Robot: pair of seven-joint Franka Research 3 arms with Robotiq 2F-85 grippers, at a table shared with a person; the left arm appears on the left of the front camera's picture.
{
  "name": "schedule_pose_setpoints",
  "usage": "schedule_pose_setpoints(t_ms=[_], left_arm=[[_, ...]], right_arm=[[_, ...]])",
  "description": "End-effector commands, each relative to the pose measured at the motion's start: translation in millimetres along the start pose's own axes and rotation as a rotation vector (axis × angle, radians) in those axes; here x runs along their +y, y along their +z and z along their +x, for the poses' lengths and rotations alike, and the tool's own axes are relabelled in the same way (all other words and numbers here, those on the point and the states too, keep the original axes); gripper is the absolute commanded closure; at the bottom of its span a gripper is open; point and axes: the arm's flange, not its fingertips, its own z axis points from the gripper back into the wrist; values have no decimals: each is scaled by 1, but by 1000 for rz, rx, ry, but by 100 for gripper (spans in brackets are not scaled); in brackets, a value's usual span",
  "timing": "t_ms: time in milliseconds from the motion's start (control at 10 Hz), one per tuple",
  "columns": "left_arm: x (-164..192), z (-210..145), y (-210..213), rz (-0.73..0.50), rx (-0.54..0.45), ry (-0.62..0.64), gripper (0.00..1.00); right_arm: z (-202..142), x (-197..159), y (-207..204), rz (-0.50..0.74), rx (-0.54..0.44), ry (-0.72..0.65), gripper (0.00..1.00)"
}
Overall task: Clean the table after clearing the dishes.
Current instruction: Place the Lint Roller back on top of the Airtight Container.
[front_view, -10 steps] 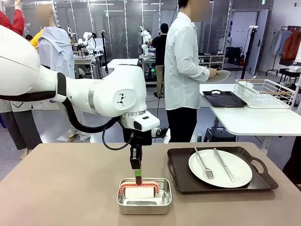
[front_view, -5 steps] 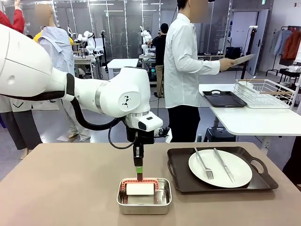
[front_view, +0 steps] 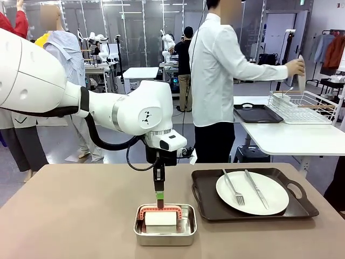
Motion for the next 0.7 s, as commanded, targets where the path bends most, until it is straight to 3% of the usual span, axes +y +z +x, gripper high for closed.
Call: schedule_pose_setpoints(t_ms=[0, 100, 600], left_arm=[[5, 0, 4, 36, 16, 10, 26], [5, 0, 8, 38, 9, 8, 2], [3, 0, 22, 54, -35, 15, 0]], right_arm=[[0, 3, 2, 15, -11, 3, 0], [0, 3, 2, 15, -11, 3, 0], [0, 3, 2, 15, -11, 3, 0]])
